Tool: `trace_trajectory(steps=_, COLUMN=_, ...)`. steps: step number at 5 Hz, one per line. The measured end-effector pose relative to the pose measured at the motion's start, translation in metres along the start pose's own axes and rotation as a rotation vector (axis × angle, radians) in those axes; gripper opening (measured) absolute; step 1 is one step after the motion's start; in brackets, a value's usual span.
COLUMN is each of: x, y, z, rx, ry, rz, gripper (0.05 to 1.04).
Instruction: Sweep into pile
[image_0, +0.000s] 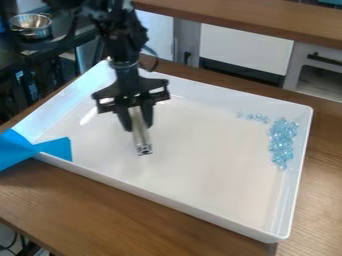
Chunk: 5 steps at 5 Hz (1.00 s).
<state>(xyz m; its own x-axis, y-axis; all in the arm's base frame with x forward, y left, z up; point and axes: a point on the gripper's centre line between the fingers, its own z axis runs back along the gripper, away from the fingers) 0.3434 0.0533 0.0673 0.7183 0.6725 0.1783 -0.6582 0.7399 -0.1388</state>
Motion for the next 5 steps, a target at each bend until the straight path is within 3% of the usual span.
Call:
trace_trajectory(steps=1, x=-0.002, y=0.026, z=-0.014, rx=0.020, ry=0.001, rz=0.002, gripper=0.372)
trace_trajectory(steps=3, x=-0.015, y=0.045, z=-0.009, rx=0.049, ry=0.106, rz=0.067, gripper=0.411)
trace_trajectory(steps=4, x=-0.011, y=0.049, z=0.006, rx=0.092, ry=0.078, rz=0.042, gripper=0.707)
trace_trajectory(steps=5, x=-0.008, y=0.036, z=0.053, rx=0.012, ry=0.046, rz=-0.043, gripper=0.987)
